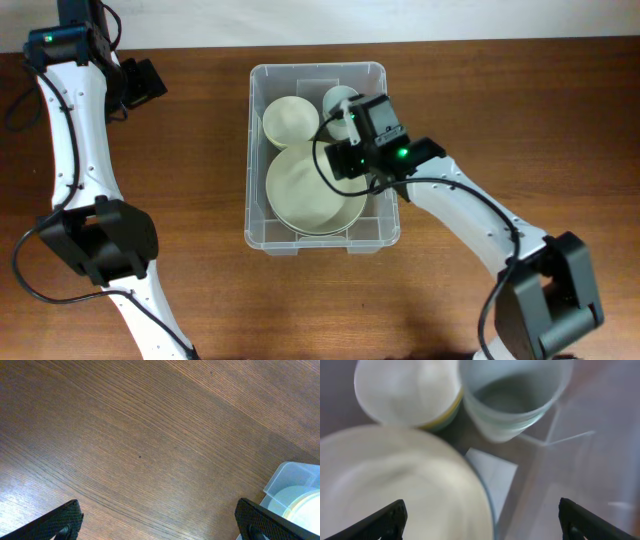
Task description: Pack container
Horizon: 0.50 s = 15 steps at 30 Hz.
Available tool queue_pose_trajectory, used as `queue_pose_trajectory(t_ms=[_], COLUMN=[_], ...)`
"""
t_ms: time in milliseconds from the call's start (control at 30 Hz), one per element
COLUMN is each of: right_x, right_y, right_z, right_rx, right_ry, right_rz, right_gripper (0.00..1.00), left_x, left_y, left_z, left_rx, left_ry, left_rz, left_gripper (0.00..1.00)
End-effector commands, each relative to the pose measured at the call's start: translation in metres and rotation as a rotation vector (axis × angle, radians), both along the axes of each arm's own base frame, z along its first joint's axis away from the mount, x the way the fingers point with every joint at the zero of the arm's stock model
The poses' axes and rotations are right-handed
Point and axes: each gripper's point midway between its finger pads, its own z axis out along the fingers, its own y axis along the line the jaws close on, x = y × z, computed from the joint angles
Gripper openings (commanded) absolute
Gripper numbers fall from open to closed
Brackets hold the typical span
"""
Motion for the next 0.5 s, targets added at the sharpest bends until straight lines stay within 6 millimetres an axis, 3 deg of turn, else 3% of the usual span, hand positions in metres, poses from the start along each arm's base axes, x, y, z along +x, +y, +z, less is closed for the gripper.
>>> queue_pose_trajectory(t_ms=[0,133,200,333,467], right_x=[0.019,0.028,0.032,0.04,0.043], right_y=[-0.019,-0.05,-0.077,-0.142,-0.188], right_z=[0.069,0.109,0.124,0.133,0.133], right_rx=[0.045,0.075,0.094,0.115,0.102], right_ry=[-0.154,-0.233,-0.256,-0.274,-0.28], right_rz=[-0.058,-0.128,-0.214,-0.412,-0.509], right_gripper=[0.94,0.96,1.0,0.99,0.99], left_x=[0.001,0.001,0.001,0.001,0.001], left_y=[0.003,0.003,0.003,0.003,0.003], left_z=[0.004,0.004,0.004,0.004,0.004], left_rx=[0.015,0.015,0.015,0.015,0.015], left_ry=[-0.011,-0.011,-0.011,-0.011,-0.011], left_rz=[-0.002,-0.002,-0.002,-0.002,-0.002], left_gripper=[0.99,0.99,0.99,0.99,0.99])
